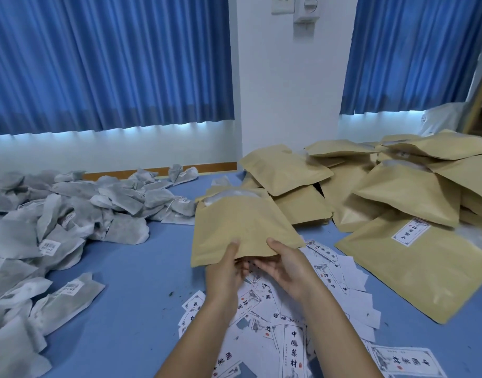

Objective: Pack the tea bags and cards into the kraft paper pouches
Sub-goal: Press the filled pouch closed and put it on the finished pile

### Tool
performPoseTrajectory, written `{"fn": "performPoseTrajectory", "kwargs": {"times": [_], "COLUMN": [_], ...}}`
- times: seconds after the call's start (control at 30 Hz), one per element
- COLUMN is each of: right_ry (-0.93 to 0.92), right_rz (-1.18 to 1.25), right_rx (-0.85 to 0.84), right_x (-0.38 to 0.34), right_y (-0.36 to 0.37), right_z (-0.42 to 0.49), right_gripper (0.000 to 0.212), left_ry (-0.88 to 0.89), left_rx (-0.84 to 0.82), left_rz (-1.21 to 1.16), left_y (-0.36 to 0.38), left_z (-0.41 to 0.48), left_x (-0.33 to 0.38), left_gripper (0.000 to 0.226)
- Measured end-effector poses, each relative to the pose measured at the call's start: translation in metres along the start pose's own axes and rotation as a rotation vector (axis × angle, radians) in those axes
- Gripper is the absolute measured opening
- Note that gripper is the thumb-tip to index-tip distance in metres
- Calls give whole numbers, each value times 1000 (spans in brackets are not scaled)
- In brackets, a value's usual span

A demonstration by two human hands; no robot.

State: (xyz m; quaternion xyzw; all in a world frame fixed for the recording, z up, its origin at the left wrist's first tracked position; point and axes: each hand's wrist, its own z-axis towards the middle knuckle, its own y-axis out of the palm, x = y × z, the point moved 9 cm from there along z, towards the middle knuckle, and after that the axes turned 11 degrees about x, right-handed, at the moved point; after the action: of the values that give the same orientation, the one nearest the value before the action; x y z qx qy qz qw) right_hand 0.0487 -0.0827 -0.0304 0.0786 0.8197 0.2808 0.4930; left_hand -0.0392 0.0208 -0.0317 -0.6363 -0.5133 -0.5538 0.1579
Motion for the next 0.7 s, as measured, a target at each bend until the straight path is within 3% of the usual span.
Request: {"fn": "performPoseTrajectory", "kwargs": {"times": [0.13, 0.33, 0.47, 0.7], "right_ry": [-46, -47, -61, -15], "right_rz": [-200, -254, -198, -50], "right_rx": [135, 152, 176, 163], "right_x": [-10, -13, -16, 9], "right_y": [-23, -28, -30, -16], "right_z": [4, 9, 9, 2], "right_gripper": [13, 6, 5, 21], "left_ry": [23, 59, 73, 91], "left_rx": [85, 120, 103, 56], "left_rz": [-50, -28, -23, 70], "left_y": [-17, -22, -20, -15], "left_z": [11, 18, 16, 14], "left_x": [7, 13, 13, 9], "left_gripper": [11, 13, 12, 13]}}
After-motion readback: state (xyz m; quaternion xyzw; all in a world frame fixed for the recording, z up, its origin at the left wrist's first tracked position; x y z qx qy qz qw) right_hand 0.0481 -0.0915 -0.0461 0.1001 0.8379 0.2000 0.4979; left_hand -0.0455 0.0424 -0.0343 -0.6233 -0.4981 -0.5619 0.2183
